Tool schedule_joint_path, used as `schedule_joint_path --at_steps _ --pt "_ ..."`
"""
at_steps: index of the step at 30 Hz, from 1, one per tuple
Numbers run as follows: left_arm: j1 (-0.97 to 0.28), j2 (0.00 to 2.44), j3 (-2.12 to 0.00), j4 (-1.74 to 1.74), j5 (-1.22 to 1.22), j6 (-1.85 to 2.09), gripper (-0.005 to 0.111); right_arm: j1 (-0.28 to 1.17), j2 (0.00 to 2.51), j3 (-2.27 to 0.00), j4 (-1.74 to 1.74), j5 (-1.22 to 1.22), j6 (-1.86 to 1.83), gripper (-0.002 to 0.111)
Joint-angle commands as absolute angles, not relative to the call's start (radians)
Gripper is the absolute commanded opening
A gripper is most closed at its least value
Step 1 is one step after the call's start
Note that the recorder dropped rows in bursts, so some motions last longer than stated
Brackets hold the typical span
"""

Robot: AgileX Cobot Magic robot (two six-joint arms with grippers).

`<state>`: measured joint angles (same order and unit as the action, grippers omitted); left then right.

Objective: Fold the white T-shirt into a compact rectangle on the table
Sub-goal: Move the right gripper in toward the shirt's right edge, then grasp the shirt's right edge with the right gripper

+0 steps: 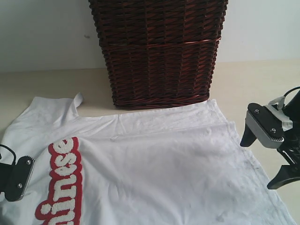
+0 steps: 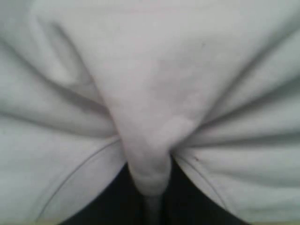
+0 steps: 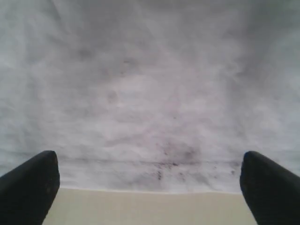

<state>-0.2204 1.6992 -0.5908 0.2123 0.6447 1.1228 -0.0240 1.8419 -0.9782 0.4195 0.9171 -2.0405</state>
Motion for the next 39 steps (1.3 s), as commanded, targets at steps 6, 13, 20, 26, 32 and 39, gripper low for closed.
schedule_joint_path --at_steps 6,13,20,26,32,39 --pt "-0.218 1.773 -0.553 0.171 0.558 1.122 0.0 -0.023 1.881 -0.985 0.487 0.76 -2.108 0.103" --pt "-0.218 1.773 -0.553 0.171 0.558 1.122 0.0 -0.023 1.95 -0.985 0.509 0.756 -2.108 0.103" --pt "-0.218 1.773 -0.553 0.171 0.558 1.122 0.0 -0.023 1.999 -0.985 0.35 0.771 -2.073 0.094" --pt "-0.218 1.773 -0.553 0.171 0.558 1.122 0.0 -0.023 2.001 -0.985 0.116 0.856 -1.985 0.032" --pt "-0.218 1.773 -0.553 0.171 0.558 1.122 0.0 -0.023 2.001 -0.985 0.125 0.86 -1.987 0.002" --pt "-0.218 1.773 -0.553 0.171 0.558 1.122 0.0 -0.023 2.001 -0.985 0.125 0.862 -1.942 0.0"
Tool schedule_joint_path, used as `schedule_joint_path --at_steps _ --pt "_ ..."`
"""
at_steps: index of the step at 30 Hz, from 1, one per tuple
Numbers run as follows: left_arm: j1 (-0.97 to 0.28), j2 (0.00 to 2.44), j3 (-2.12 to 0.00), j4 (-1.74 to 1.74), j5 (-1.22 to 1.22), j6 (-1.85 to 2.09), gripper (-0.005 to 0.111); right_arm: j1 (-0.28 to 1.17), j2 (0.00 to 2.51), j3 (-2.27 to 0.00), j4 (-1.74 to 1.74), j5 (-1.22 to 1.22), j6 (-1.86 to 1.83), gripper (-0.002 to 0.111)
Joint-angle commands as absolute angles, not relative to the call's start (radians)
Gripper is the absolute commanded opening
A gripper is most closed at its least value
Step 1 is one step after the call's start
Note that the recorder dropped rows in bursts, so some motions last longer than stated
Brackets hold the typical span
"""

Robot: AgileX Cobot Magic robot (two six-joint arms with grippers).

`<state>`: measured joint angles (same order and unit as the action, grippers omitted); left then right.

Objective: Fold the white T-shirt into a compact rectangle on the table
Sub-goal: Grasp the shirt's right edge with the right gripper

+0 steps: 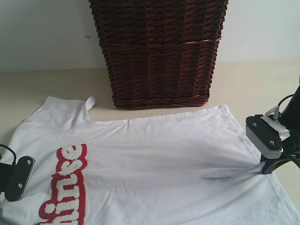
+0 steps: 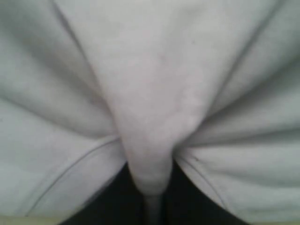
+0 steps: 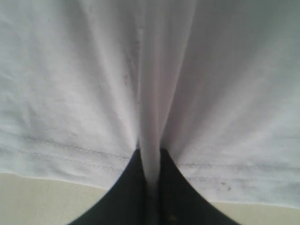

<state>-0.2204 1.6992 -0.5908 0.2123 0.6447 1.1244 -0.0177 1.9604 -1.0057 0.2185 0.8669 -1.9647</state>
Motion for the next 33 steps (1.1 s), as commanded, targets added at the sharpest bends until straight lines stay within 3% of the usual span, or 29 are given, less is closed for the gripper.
schedule_joint_path --at_steps 1,33 --pt "-0.218 1.773 -0.553 0.171 0.558 1.122 0.0 -0.023 2.001 -0.985 0.136 0.86 -1.942 0.0" --pt "-0.218 1.773 -0.553 0.163 0.541 1.121 0.0 -0.023 1.926 -0.985 0.361 0.839 -1.708 0.0"
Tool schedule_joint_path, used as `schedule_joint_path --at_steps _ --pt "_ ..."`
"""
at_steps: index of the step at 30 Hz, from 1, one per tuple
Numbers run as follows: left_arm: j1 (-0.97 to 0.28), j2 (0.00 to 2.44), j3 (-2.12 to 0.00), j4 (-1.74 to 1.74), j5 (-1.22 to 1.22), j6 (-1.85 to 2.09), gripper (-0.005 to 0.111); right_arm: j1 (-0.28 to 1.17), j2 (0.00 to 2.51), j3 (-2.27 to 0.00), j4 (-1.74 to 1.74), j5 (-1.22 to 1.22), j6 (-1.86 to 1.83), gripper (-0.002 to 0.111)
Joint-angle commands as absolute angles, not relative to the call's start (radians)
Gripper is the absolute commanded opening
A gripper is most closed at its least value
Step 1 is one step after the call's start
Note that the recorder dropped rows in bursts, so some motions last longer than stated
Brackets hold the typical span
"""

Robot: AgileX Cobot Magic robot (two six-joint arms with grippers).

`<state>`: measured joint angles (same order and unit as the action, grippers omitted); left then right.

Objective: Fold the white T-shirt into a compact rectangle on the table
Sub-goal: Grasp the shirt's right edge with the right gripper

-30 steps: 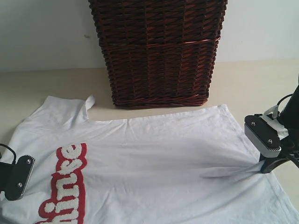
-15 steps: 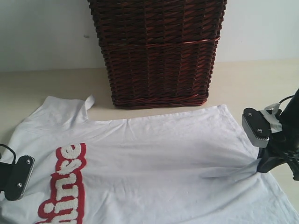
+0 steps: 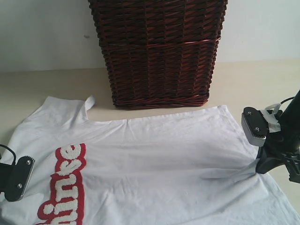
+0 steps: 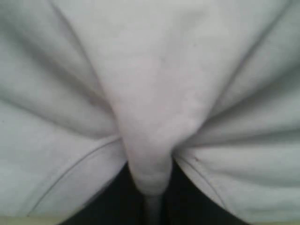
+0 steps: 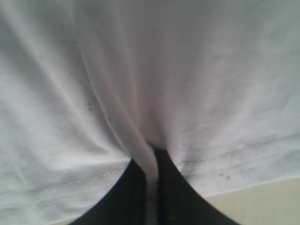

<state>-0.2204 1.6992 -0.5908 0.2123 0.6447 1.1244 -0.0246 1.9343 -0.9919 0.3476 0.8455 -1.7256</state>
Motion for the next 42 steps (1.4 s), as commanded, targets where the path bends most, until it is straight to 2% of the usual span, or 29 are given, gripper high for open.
schedule_joint_path --at_steps 1,42 --pt "-0.218 1.773 -0.553 0.163 0.541 1.121 0.0 -0.023 1.926 -0.985 0.361 0.839 -1.702 0.0" --pt "-0.218 1.773 -0.553 0.165 0.482 1.121 0.0 -0.023 1.926 -0.985 0.365 0.837 -1.699 0.0"
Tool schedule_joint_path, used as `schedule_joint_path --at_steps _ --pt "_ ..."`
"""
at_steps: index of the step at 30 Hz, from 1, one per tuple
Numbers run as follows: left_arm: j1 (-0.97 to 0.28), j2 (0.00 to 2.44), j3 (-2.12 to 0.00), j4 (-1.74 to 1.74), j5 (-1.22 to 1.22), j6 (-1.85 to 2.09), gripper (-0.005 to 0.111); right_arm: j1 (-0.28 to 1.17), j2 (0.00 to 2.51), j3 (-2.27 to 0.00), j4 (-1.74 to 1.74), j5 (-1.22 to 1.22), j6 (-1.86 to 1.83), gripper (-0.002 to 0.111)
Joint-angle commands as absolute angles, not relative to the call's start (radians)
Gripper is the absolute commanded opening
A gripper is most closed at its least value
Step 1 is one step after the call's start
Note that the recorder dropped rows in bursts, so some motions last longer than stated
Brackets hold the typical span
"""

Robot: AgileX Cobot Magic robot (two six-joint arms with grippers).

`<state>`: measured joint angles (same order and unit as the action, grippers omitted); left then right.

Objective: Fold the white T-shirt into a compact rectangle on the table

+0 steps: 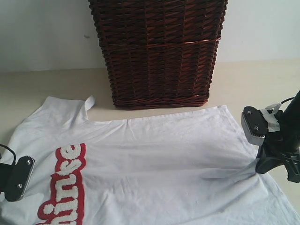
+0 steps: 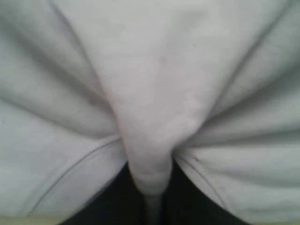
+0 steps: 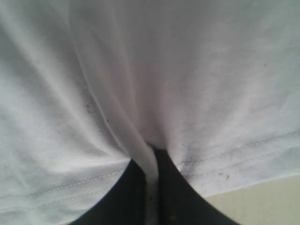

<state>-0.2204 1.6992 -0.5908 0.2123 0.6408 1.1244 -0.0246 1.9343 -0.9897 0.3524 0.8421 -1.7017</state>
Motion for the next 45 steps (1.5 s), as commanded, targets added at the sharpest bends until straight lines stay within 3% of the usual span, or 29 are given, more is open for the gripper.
schedule_joint_path --at_steps 1,17,27,31,35,45 --pt "-0.218 1.773 -0.553 0.165 0.482 1.121 0.0 -0.023 1.926 -0.985 0.365 0.837 -1.699 0.0" --pt "-0.22 1.707 -0.608 0.214 0.497 1.059 0.0 -0.023 1.878 -0.985 0.353 0.865 -1.593 0.0" --pt "-0.22 1.385 -0.878 0.613 0.863 0.737 0.0 -0.023 1.516 -0.998 0.179 1.05 -1.454 0.0" --pt "-0.22 1.248 -0.984 0.693 0.79 0.737 0.0 -0.023 1.382 -1.055 0.117 1.126 -1.373 0.0" --pt "-0.22 1.145 -1.082 0.676 0.705 0.727 0.0 -0.023 1.263 -1.13 0.089 1.047 -1.403 0.0" --pt "-0.22 0.988 -1.105 0.47 0.796 0.725 0.0 -0.023 1.116 -1.204 0.135 0.973 -1.4 0.0"
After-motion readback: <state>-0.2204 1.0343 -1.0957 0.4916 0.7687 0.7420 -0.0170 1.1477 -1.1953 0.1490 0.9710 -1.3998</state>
